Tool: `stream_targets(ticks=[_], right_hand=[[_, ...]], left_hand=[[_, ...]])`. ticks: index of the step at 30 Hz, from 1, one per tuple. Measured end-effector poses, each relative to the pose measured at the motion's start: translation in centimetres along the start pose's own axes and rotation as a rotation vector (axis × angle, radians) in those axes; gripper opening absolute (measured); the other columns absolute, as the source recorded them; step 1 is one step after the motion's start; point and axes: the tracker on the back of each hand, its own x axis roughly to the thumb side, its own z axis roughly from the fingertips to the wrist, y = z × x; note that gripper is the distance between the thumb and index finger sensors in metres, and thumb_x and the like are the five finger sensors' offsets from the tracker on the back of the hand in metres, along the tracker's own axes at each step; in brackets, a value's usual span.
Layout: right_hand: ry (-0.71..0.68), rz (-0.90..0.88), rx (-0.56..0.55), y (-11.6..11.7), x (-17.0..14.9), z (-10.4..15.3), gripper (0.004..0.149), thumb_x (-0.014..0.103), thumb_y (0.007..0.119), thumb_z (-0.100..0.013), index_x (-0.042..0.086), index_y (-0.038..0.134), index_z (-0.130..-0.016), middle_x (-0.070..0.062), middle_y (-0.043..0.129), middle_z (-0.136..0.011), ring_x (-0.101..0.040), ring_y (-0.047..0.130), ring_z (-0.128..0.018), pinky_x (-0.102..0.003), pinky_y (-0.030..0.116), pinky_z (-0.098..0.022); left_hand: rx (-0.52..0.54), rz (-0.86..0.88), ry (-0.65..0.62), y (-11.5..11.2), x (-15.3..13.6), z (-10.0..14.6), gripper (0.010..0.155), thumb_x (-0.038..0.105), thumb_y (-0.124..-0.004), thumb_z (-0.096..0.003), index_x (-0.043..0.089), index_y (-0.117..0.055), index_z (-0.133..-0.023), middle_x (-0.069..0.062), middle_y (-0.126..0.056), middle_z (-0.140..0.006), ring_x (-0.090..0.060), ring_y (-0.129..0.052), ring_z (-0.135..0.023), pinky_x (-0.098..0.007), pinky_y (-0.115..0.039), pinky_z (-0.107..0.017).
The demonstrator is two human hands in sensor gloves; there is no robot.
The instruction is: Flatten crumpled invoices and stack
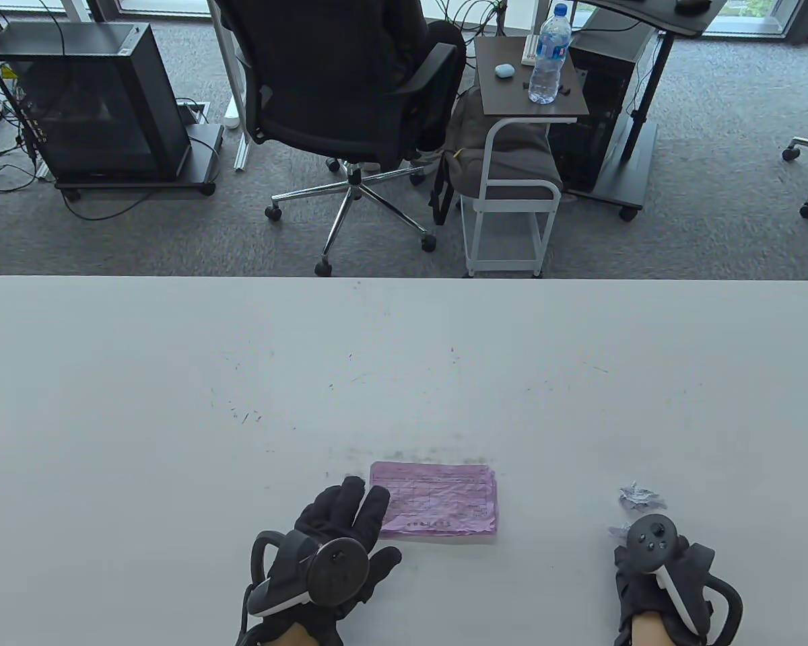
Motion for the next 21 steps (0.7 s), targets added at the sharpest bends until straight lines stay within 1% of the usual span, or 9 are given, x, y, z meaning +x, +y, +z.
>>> stream_targets(ticks=[2,4,6,8,12,16,18,20,21], right_hand=[[-0.009,0.040,0.005,0.2,0.3,0.0,0.058,0.035,0.083,-0.051,0.015,0.058,-0.100,-0.022,0.070,-0.096,-0.041,0.080,-0.073,-0.046,0.084,-0.044],[-0.024,0.074,-0.012,0.2,0.5,0.0,0.054,0.033,0.082,-0.051,0.015,0.062,-0.097,-0.020,0.076,-0.091,-0.038,0.084,-0.067,-0.043,0.086,-0.041],[-0.030,0.072,0.008,0.2,0.8,0.0,0.052,0.031,0.083,-0.051,0.013,0.063,-0.096,-0.021,0.078,-0.087,-0.036,0.086,-0.063,-0.042,0.087,-0.038],[-0.042,0.063,0.014,0.0,1.0,0.1,0.050,0.031,0.082,-0.052,0.012,0.065,-0.095,-0.022,0.080,-0.084,-0.034,0.089,-0.060,-0.040,0.088,-0.036],[-0.142,-0.108,0.046,-1.0,2.0,0.4,0.047,0.029,0.082,-0.052,0.010,0.069,-0.093,-0.023,0.087,-0.079,-0.033,0.094,-0.054,-0.038,0.090,-0.031],[-0.330,-0.237,0.042,-2.3,4.0,1.4,0.048,0.030,0.083,-0.050,0.010,0.070,-0.092,-0.021,0.090,-0.077,-0.030,0.097,-0.051,-0.035,0.092,-0.029],[-0.516,-0.386,0.086,-3.0,5.4,2.1,0.049,0.029,0.083,-0.050,0.008,0.068,-0.092,-0.022,0.090,-0.077,-0.030,0.098,-0.050,-0.035,0.093,-0.028],[-0.633,-0.505,0.105,-3.9,6.6,3.1,0.051,0.029,0.085,-0.049,0.006,0.066,-0.091,-0.021,0.090,-0.076,-0.029,0.099,-0.048,-0.034,0.093,-0.027],[-0.675,-0.546,0.110,-4.2,7.1,3.6,0.051,0.029,0.085,-0.049,0.006,0.067,-0.090,-0.021,0.091,-0.074,-0.028,0.099,-0.047,-0.034,0.093,-0.026]], left_hand=[[0.010,0.021,0.000,0.1,-0.1,-0.1,0.074,0.052,-0.071,-0.0574,0.011,-0.047,-0.114,-0.024,-0.032,-0.112,-0.055,-0.047,-0.101,-0.070,-0.055,-0.065],[0.020,0.038,0.002,0.2,-0.2,0.0,0.074,0.052,-0.071,-0.0574,0.011,-0.047,-0.114,-0.024,-0.032,-0.112,-0.055,-0.048,-0.100,-0.069,-0.055,-0.065],[0.019,0.051,0.005,0.2,-0.3,0.1,0.073,0.052,-0.071,-0.0575,0.011,-0.047,-0.114,-0.024,-0.033,-0.112,-0.055,-0.049,-0.100,-0.068,-0.056,-0.065],[0.018,0.073,0.004,0.3,-0.4,0.2,0.073,0.051,-0.071,-0.0576,0.010,-0.048,-0.114,-0.025,-0.033,-0.112,-0.055,-0.052,-0.099,-0.067,-0.058,-0.064],[0.034,0.134,-0.022,0.5,-0.1,0.3,0.073,0.050,-0.072,-0.0575,0.010,-0.048,-0.114,-0.025,-0.035,-0.111,-0.053,-0.059,-0.095,-0.061,-0.065,-0.062],[0.017,0.322,-0.045,0.8,0.1,0.6,0.072,0.046,-0.073,-0.0580,0.008,-0.048,-0.113,-0.026,-0.040,-0.110,-0.046,-0.075,-0.087,-0.055,-0.073,-0.058],[0.010,0.409,-0.069,1.1,0.3,0.8,0.071,0.044,-0.074,-0.0581,0.006,-0.049,-0.113,-0.026,-0.047,-0.108,-0.043,-0.081,-0.082,-0.053,-0.076,-0.055],[0.012,0.459,-0.094,1.3,0.6,0.9,0.070,0.041,-0.076,-0.0580,0.005,-0.048,-0.112,-0.026,-0.053,-0.105,-0.039,-0.087,-0.077,-0.050,-0.079,-0.052],[0.014,0.474,-0.108,1.4,0.8,1.0,0.073,0.040,-0.076,-0.0580,0.006,-0.042,-0.113,-0.026,-0.052,-0.105,-0.037,-0.087,-0.076,-0.049,-0.080,-0.051]])
